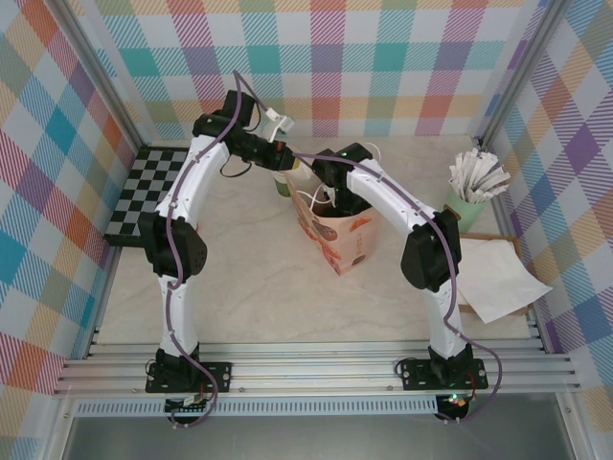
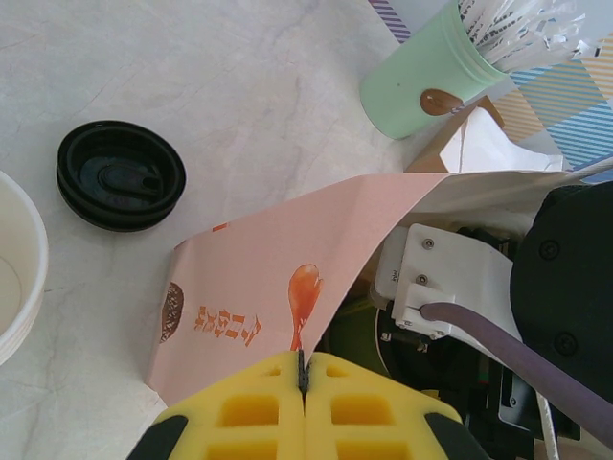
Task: Pack the takeout coffee
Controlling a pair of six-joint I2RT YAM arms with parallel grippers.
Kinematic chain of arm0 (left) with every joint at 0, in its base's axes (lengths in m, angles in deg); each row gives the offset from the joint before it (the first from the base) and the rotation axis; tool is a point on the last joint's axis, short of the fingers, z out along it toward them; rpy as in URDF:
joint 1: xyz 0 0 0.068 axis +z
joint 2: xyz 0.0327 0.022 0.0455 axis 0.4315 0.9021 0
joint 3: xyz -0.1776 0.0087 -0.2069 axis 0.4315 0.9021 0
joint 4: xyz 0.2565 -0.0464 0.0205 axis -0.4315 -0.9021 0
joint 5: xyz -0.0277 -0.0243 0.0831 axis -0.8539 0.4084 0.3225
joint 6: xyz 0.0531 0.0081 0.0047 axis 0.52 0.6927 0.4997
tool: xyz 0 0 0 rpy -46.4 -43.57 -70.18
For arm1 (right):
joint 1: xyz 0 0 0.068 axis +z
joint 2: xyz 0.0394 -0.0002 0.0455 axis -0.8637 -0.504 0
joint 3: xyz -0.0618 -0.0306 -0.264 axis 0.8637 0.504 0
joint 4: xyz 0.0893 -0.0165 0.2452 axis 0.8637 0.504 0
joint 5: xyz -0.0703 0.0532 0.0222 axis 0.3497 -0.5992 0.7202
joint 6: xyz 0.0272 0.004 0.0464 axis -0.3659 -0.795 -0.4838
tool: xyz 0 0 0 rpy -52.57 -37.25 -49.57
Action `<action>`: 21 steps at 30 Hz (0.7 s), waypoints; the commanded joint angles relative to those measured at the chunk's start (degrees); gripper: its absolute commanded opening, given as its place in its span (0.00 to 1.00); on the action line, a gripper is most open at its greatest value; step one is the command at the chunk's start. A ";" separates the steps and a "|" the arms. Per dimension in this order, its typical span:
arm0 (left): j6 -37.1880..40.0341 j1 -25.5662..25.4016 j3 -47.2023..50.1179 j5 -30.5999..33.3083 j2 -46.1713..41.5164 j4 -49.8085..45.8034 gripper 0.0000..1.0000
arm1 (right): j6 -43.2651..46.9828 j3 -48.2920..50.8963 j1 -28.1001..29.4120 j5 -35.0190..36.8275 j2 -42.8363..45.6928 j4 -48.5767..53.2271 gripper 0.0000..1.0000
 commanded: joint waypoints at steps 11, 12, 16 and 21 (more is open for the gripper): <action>0.69 0.34 -2.03 1.58 1.46 -0.88 0.00 | 1.55 1.24 -0.61 0.52 0.26 2.24 0.09; 0.68 0.38 -2.03 1.57 1.52 -0.92 0.00 | 1.56 1.29 -0.70 0.59 0.26 2.24 0.09; 0.68 0.39 -2.03 1.54 1.54 -0.96 0.00 | 1.90 1.78 -0.96 0.78 0.22 1.65 0.09; 0.77 0.33 -2.02 1.77 1.54 -1.14 0.00 | 2.18 1.36 -1.13 0.80 0.18 0.70 0.09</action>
